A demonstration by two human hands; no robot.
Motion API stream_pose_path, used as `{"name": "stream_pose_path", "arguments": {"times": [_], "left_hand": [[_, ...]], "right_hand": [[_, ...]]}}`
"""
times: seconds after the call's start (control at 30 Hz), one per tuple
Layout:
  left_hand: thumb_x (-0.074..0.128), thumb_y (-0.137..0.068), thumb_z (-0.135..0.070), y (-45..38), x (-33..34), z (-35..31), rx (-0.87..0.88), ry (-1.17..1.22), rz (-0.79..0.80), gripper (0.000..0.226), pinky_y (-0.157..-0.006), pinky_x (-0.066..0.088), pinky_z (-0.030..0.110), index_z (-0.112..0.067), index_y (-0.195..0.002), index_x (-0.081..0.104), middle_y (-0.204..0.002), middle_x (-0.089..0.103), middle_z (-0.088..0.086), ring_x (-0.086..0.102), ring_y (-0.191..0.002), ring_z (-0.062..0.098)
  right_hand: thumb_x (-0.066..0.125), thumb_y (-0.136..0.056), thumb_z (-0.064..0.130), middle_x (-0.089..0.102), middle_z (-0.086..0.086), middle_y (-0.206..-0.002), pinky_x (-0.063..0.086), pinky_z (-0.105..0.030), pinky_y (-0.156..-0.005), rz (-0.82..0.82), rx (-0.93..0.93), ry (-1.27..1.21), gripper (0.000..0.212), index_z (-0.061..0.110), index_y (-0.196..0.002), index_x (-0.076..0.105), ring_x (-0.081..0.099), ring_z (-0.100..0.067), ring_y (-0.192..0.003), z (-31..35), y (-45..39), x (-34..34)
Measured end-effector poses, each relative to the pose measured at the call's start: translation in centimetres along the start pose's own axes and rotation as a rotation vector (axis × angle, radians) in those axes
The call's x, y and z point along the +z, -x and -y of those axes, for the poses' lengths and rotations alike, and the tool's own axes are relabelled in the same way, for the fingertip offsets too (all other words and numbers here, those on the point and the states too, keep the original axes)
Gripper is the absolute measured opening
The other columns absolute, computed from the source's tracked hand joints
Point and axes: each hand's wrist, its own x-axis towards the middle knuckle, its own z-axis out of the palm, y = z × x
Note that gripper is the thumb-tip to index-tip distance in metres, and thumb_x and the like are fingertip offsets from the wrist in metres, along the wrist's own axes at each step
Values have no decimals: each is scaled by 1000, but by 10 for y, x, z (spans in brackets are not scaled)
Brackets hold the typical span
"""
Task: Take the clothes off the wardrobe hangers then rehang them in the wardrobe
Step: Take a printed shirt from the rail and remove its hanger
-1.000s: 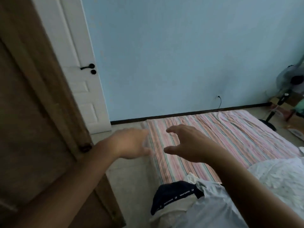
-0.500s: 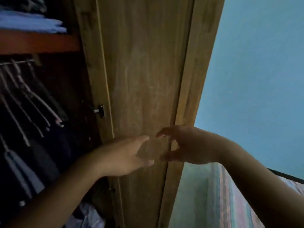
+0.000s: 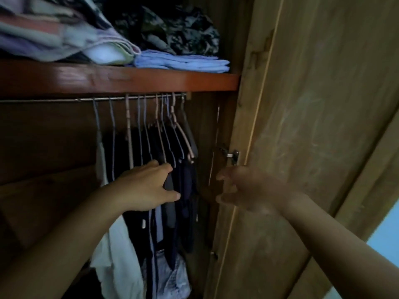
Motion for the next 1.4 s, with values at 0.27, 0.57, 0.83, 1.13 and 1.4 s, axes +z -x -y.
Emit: {"name": "stream_pose_path", "arguments": {"times": [0.27,0.57,0.83,1.13,1.4], "left_hand": [[58,-90,-58,21,-22,90,-175,15,-40,65,-89,49,35,-21,-138,36,-127,35,2,51,-106,19],[55,-98,-36,27,-39,161,-251,138,-109,26,-56,33,12,-38,-80,37,-88,41,-18,45,-76,-2],[49,-99,-23,21,-40,185,-317,178,-121,10,-59,38,17,-26,-91,45,-85,45,-13,47,-75,3],[52,-99,-27,19,-27,197,-349,226,-120,14,-77,46,21,-32,-87,48,-95,49,-12,54,-95,13],[44,-102,-17,19,-29,203,-410,199,-101,26,-74,42,20,-17,-125,55,-115,53,6,51,-95,11]], "right_hand": [[62,-91,51,58,1,-127,51,-36,-89,-41,-149,65,54,31,-140,48,59,-21,-113,79,-71,10],[59,-94,45,62,-5,-98,46,-38,-71,-189,-360,138,36,18,-118,57,63,-35,-97,174,-137,41],[57,-96,13,61,-20,-108,41,-36,-66,-231,-299,61,17,1,-108,61,63,-40,-97,228,-210,83],[58,-89,9,59,-22,-120,47,-37,-74,-200,-147,-161,30,0,-118,57,60,-42,-109,239,-255,95],[56,-94,13,64,-23,-98,39,-30,-61,-325,-161,-338,14,1,-88,59,63,-40,-88,234,-252,99]]}}
